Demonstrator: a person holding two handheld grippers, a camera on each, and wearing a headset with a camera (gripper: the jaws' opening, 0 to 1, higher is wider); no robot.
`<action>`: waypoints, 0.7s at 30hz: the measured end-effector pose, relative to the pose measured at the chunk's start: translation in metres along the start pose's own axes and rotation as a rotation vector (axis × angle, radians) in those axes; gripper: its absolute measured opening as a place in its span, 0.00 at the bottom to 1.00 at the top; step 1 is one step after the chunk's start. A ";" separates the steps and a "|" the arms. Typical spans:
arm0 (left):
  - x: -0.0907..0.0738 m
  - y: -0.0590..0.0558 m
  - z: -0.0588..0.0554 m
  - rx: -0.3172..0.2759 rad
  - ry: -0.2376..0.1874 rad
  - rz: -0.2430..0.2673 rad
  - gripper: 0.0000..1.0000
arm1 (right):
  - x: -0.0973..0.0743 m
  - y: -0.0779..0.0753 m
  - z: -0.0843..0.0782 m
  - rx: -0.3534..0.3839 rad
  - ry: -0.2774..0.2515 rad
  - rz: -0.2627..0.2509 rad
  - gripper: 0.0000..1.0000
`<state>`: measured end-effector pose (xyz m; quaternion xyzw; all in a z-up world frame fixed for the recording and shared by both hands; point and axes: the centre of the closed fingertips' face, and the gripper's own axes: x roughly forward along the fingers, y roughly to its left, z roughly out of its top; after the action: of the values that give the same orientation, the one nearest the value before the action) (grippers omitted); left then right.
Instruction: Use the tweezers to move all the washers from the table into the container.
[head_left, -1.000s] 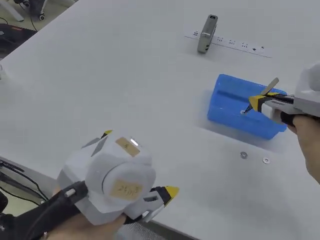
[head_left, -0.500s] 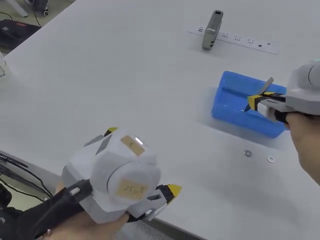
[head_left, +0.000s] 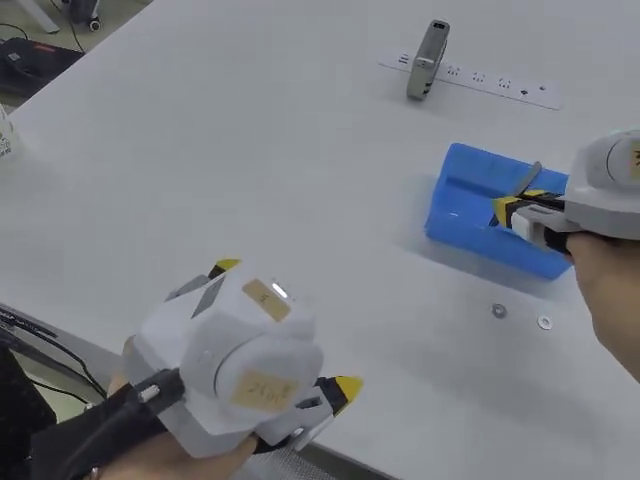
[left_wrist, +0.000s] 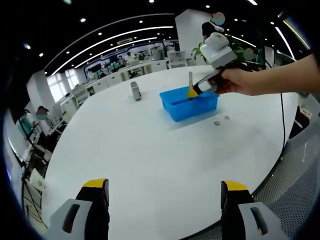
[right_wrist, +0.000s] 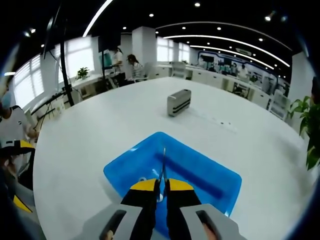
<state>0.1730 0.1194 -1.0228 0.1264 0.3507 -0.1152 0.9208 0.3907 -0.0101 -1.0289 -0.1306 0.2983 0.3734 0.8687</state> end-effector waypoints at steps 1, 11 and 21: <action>0.000 0.000 0.000 0.000 0.000 -0.001 0.95 | 0.000 0.000 0.000 -0.001 -0.001 0.000 0.02; 0.000 0.000 0.000 0.000 0.003 -0.001 0.95 | -0.001 -0.003 -0.001 0.019 0.003 -0.007 0.03; 0.000 0.002 -0.001 -0.004 0.004 0.012 0.95 | -0.005 -0.006 -0.001 0.004 0.012 -0.020 0.04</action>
<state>0.1730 0.1219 -1.0229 0.1272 0.3518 -0.1086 0.9210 0.3917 -0.0177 -1.0266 -0.1340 0.3030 0.3634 0.8707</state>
